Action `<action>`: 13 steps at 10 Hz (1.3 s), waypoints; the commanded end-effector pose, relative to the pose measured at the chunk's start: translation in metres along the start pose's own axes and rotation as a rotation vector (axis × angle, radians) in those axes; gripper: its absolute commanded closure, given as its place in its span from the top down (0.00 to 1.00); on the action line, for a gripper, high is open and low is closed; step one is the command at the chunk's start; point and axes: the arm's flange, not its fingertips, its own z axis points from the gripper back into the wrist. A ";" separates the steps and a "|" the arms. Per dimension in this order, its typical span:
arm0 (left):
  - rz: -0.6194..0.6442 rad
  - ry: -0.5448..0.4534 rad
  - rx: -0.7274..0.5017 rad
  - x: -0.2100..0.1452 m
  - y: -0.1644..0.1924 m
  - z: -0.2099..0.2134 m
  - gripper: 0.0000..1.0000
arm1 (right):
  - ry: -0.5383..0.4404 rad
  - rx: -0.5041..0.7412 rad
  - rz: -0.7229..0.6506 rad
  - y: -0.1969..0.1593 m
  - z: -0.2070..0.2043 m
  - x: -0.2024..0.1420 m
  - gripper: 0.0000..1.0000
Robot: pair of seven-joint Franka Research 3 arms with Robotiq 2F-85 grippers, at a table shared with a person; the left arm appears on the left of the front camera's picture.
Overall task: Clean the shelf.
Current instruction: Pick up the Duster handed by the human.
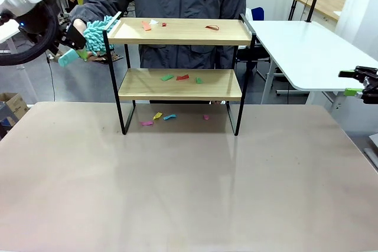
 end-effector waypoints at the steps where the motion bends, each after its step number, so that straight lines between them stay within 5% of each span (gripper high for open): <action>1: 0.020 0.010 -0.011 0.001 0.004 -0.002 1.00 | 0.002 -0.001 0.005 -0.001 -0.001 0.003 1.00; 2: 0.020 0.010 0.001 0.001 0.004 -0.004 1.00 | 0.002 -0.001 0.005 -0.001 -0.001 0.003 1.00; 3: 0.016 0.012 0.008 0.000 0.003 -0.004 0.62 | 0.002 -0.001 0.005 -0.001 -0.001 0.003 1.00; 4: 0.015 0.018 0.009 0.001 0.002 -0.005 0.40 | 0.002 -0.001 0.005 -0.001 -0.001 0.003 1.00; 5: 0.010 0.021 0.009 0.002 0.002 -0.006 0.02 | 0.002 -0.001 0.005 -0.001 -0.001 0.003 1.00; 13: 0.111 0.078 0.098 0.008 0.002 -0.010 0.00 | 0.002 -0.001 0.005 -0.001 -0.001 0.003 1.00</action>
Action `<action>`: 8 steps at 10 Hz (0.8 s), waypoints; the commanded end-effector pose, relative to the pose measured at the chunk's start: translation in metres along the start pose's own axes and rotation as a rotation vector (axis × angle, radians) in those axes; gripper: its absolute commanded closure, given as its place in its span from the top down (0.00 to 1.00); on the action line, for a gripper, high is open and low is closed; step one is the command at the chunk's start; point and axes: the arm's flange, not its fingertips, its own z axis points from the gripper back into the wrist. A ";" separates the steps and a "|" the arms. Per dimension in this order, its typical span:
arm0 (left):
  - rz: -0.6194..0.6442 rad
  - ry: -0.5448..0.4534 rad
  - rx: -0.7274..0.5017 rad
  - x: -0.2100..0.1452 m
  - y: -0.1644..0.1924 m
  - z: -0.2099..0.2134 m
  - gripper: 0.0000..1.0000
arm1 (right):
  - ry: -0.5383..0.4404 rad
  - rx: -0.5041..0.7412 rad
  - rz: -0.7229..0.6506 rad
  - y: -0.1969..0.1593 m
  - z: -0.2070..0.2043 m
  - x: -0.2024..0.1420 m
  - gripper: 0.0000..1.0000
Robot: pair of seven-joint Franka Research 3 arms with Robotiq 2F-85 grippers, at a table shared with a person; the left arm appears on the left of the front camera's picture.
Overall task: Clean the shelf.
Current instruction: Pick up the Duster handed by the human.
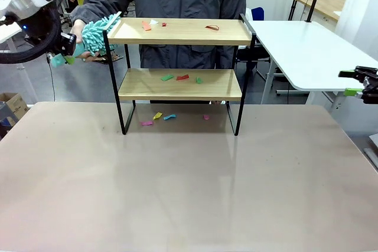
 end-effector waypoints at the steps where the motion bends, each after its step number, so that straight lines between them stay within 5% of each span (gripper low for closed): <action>1: 0.033 0.024 0.036 0.004 -0.007 0.003 0.00 | 0.002 -0.001 0.005 -0.001 -0.001 0.003 1.00; 8: 0.000 0.000 0.000 0.000 0.000 0.000 0.00 | 0.002 -0.001 0.005 -0.001 -0.001 0.003 1.00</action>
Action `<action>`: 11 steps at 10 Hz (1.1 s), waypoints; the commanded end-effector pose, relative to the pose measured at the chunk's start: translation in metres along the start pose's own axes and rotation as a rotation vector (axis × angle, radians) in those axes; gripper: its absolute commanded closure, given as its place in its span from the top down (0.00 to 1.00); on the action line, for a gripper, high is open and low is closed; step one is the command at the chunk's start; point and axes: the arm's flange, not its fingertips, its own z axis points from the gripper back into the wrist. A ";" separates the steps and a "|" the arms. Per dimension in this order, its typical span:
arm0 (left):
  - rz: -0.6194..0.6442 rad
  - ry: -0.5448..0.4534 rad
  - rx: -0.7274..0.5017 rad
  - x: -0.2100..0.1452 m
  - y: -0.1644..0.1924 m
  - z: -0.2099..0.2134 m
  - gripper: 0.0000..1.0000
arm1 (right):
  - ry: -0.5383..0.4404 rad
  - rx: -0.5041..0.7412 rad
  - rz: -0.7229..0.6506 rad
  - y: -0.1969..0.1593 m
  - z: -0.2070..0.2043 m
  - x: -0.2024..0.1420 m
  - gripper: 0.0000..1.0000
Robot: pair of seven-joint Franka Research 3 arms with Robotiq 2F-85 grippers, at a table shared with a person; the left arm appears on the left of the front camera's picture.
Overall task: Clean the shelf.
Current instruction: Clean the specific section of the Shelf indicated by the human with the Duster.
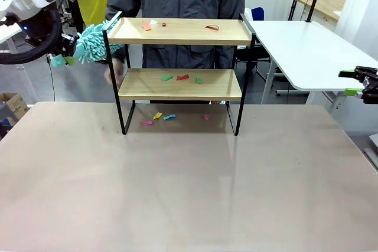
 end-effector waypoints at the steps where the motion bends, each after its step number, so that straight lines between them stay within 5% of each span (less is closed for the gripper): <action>1: 0.000 -0.004 0.001 0.001 0.001 0.001 0.00 | 0.002 -0.001 0.005 -0.001 -0.001 0.003 1.00; 4: 0.000 -0.004 0.001 0.001 0.001 0.001 0.00 | 0.002 -0.001 0.005 -0.001 -0.001 0.003 1.00; 5: 0.000 0.000 0.000 0.000 0.000 0.000 0.13 | 0.002 -0.001 0.005 -0.001 -0.001 0.003 1.00; 6: -0.049 0.012 0.068 -0.002 0.009 0.019 0.13 | 0.002 -0.001 0.005 -0.001 -0.001 0.003 1.00; 11: -0.368 0.263 0.303 -0.037 0.041 0.102 0.13 | 0.002 -0.001 0.005 -0.001 -0.001 0.003 1.00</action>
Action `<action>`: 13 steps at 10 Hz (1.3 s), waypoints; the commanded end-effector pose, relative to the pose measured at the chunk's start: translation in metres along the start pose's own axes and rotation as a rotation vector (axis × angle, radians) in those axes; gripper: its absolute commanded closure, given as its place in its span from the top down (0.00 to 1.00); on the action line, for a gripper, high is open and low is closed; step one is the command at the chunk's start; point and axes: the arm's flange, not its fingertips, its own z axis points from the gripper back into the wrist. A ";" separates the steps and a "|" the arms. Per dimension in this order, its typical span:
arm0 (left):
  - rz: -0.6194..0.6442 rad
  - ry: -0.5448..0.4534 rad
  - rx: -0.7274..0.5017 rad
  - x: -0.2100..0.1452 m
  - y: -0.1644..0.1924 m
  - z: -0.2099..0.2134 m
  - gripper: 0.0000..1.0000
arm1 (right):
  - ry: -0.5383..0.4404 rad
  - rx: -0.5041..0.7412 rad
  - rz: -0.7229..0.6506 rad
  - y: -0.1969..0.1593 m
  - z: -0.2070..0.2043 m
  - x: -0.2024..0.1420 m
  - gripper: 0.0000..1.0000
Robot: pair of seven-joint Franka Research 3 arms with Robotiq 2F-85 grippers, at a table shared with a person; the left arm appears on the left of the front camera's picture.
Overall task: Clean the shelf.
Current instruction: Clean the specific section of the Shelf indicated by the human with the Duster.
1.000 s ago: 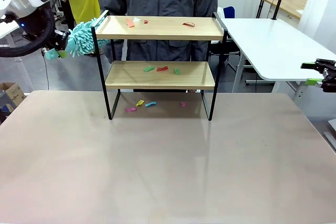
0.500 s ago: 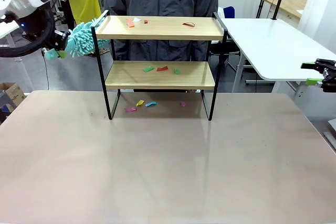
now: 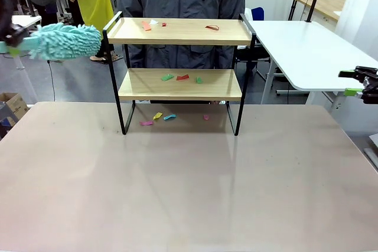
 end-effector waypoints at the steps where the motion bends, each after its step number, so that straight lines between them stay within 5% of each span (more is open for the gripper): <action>1: -0.204 0.075 0.044 -0.018 0.001 0.020 0.13 | 0.002 -0.001 0.005 -0.001 -0.001 0.003 1.00; 6: -0.782 0.298 -0.020 -0.073 -0.024 0.055 0.13 | 0.002 -0.001 0.005 -0.001 -0.001 0.003 1.00; 7: -0.808 0.308 -0.045 -0.074 -0.028 0.055 0.13 | 0.002 -0.001 0.005 -0.001 -0.001 0.003 1.00; 10: -1.077 0.263 -0.147 -0.077 -0.050 0.052 0.13 | 0.002 -0.001 0.005 -0.001 -0.001 0.003 1.00; 13: -1.093 0.169 -0.168 -0.073 -0.064 0.042 0.13 | 0.002 -0.001 0.005 -0.001 -0.001 0.003 1.00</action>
